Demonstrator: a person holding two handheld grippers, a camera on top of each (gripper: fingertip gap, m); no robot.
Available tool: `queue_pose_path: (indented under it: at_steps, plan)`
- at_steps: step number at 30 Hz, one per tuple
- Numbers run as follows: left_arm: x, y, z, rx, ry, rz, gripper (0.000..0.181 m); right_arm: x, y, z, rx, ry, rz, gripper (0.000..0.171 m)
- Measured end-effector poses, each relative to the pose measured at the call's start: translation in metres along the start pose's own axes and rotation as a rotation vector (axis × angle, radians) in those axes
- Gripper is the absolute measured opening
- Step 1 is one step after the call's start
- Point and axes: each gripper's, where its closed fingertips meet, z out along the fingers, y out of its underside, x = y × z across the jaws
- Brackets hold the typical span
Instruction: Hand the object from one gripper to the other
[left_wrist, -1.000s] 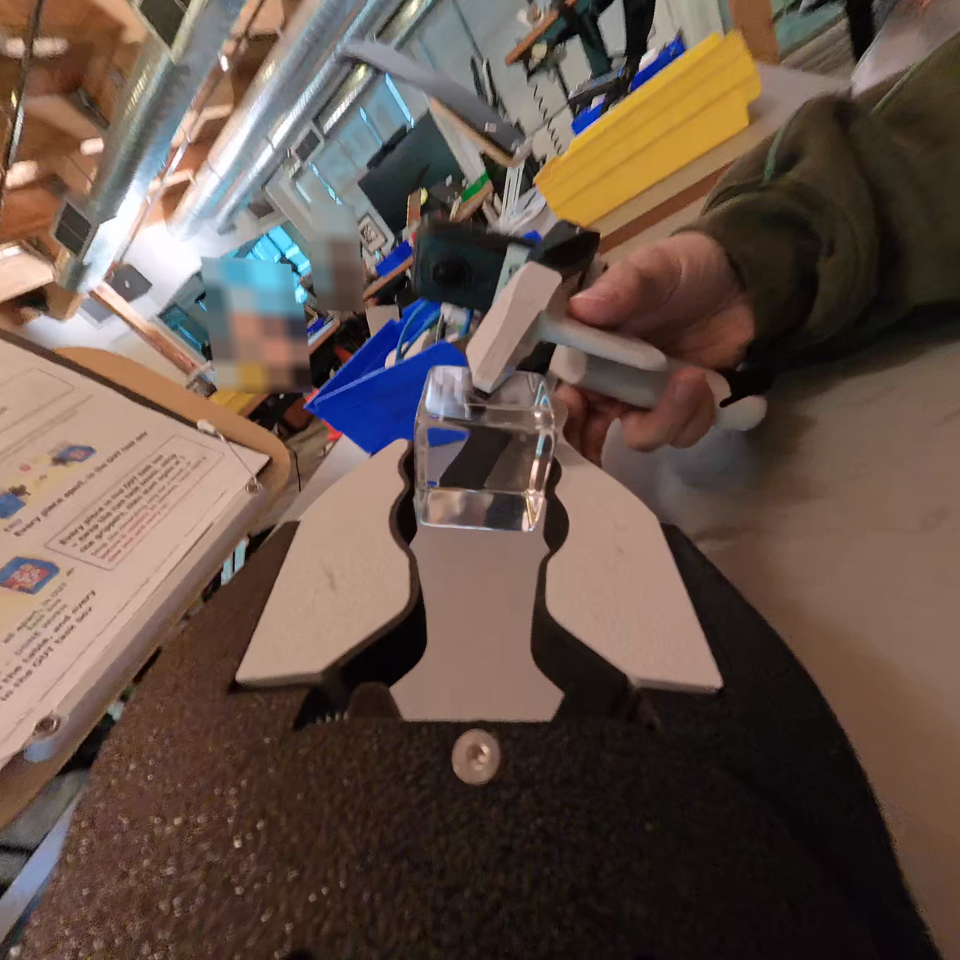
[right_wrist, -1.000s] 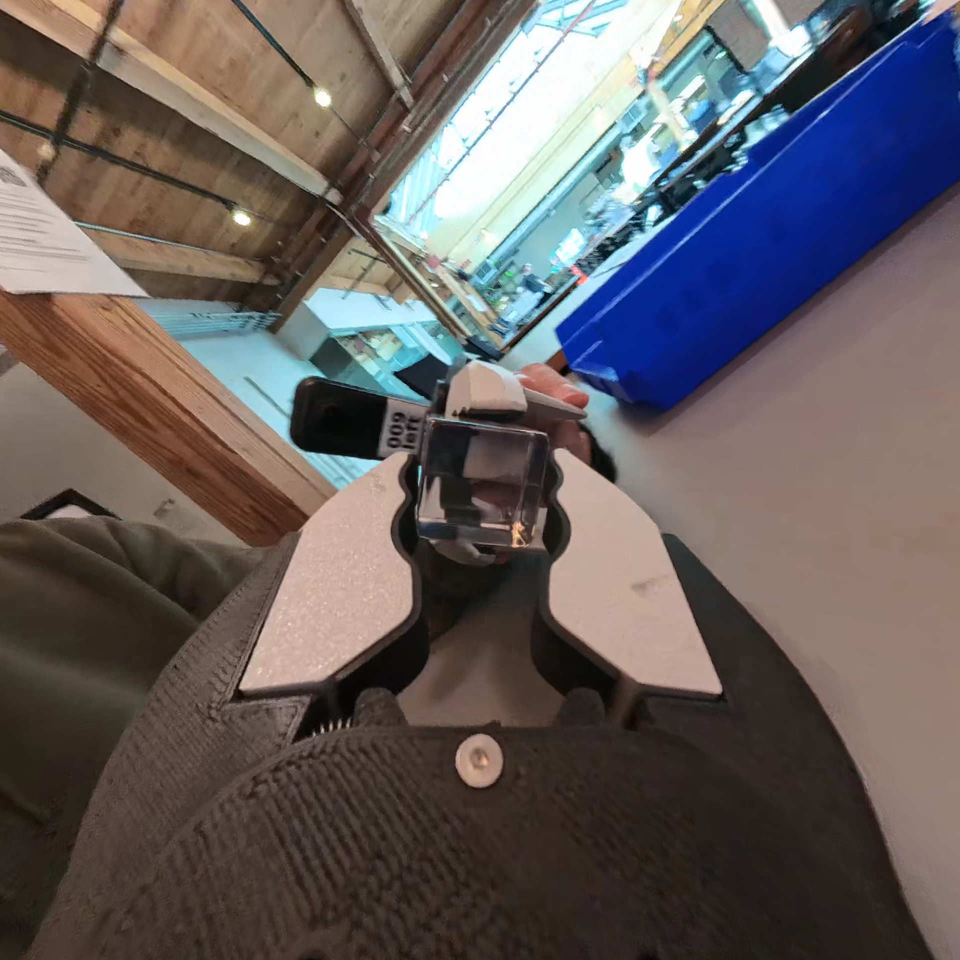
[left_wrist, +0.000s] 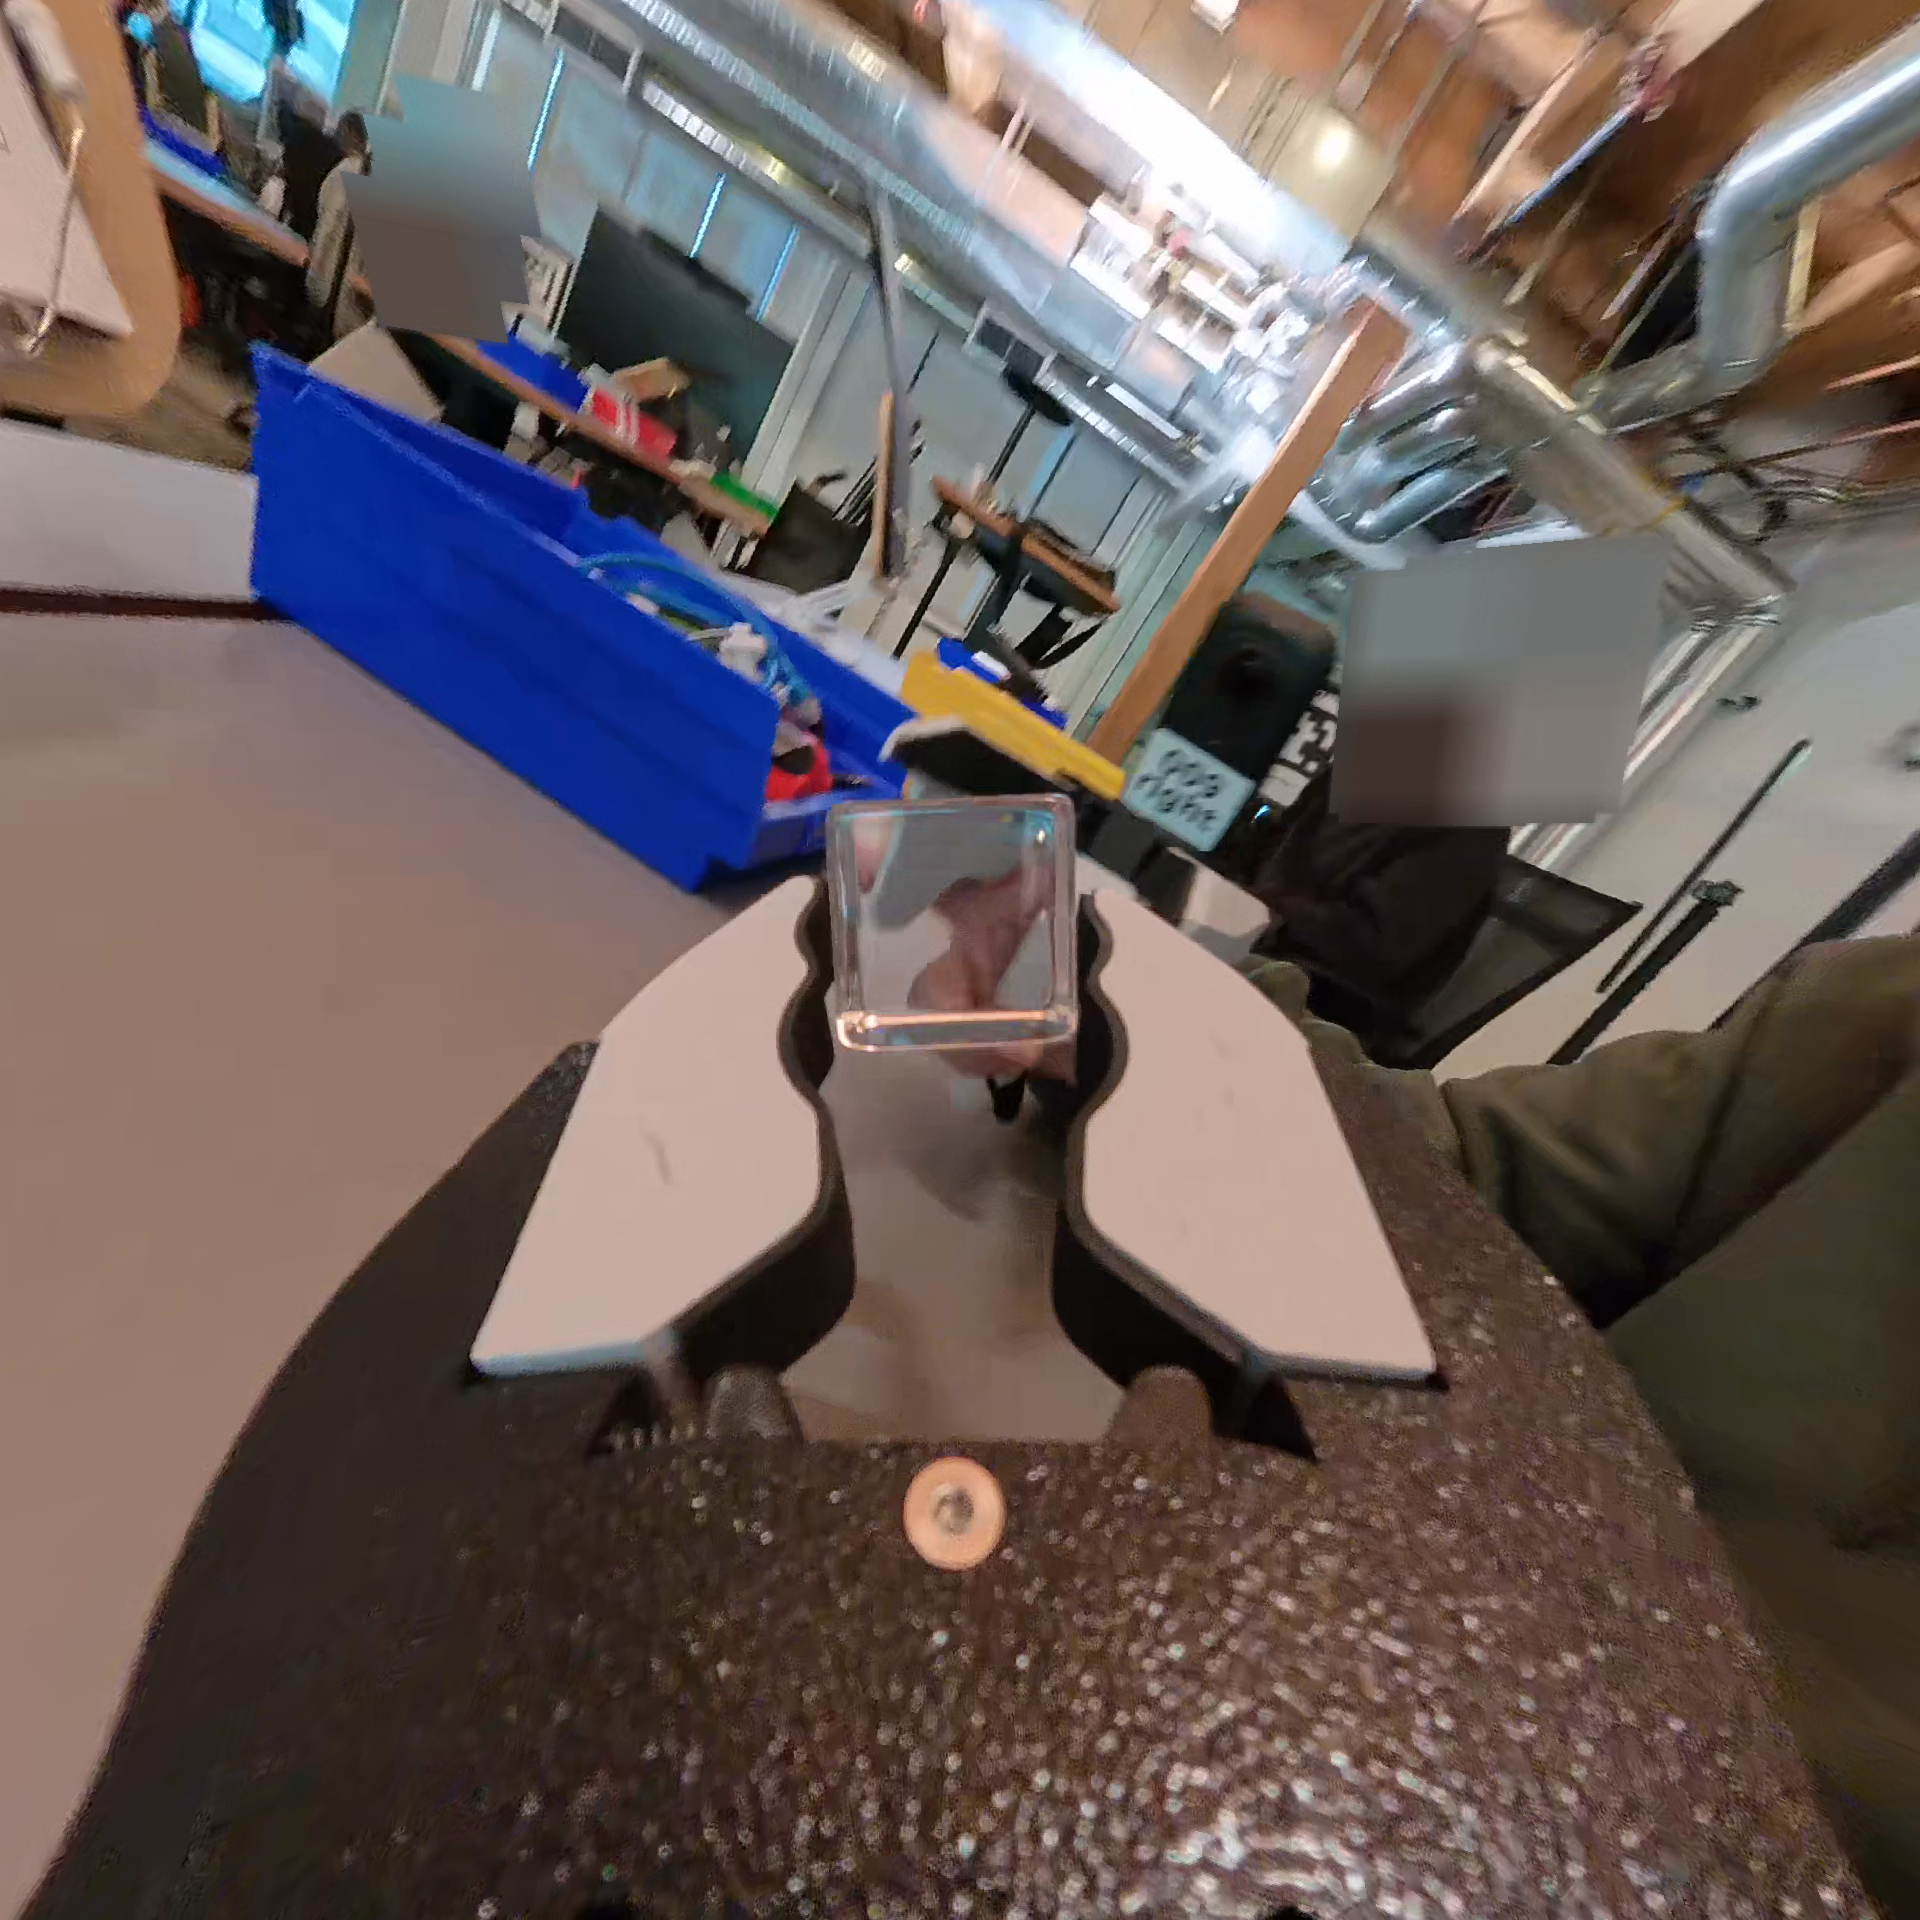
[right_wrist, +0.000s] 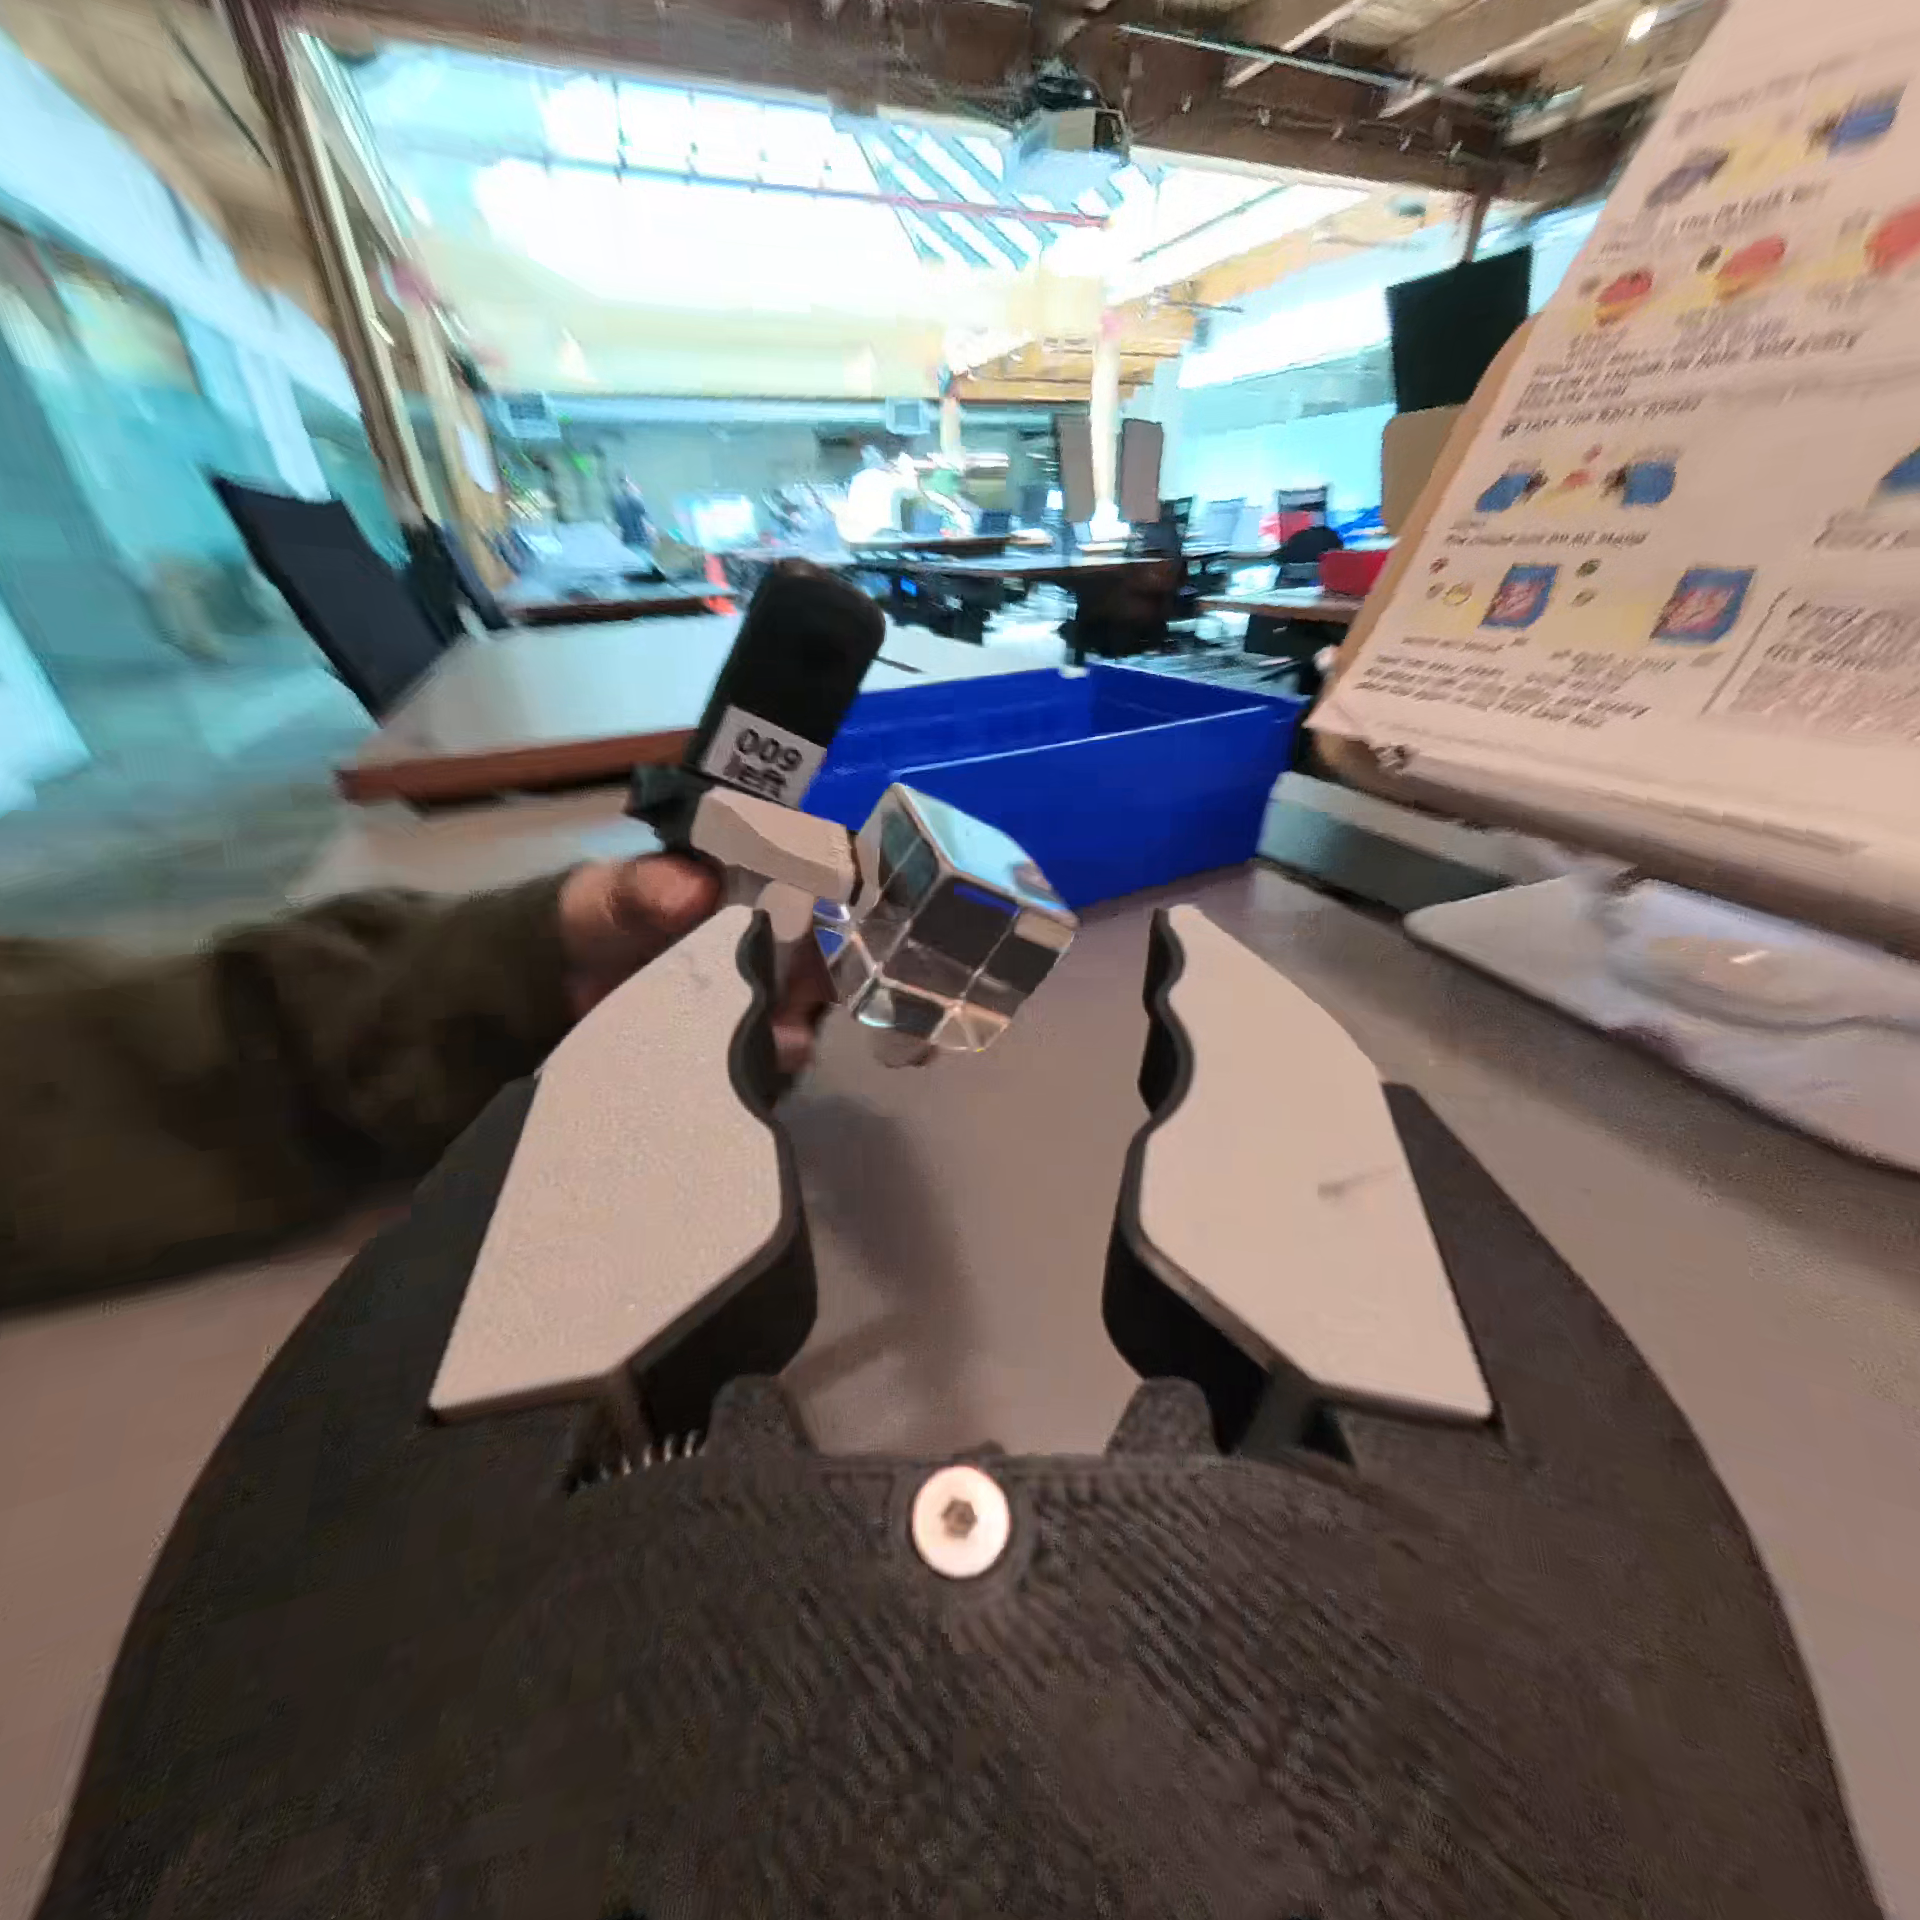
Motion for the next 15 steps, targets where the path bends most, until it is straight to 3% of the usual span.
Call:
queue_pose_path:
  at_steps: [3,4,5,7,11,15]
  plan:
    - [0.017,-0.002,0.003,0.019,0.063,0.141,0.044,-0.012,0.009,0.008,0.0,-0.132,0.282,0.064]
    - [0.022,-0.003,0.004,0.022,0.073,0.179,0.043,-0.019,0.009,0.01,0.007,-0.192,0.354,0.055]
    - [0.025,-0.004,0.005,0.028,0.076,0.204,0.044,-0.023,0.009,0.012,0.013,-0.218,0.395,0.043]
    - [0.025,-0.006,0.005,0.035,0.069,0.219,0.044,-0.022,0.008,0.013,0.042,-0.208,0.395,0.041]
    - [0.018,-0.003,0.006,0.004,0.014,0.222,0.043,-0.018,0.007,0.012,0.03,-0.163,0.275,0.041]
    - [0.0,-0.004,0.013,-0.031,-0.175,0.265,0.061,0.015,0.017,0.006,-0.108,0.181,-0.171,0.041]
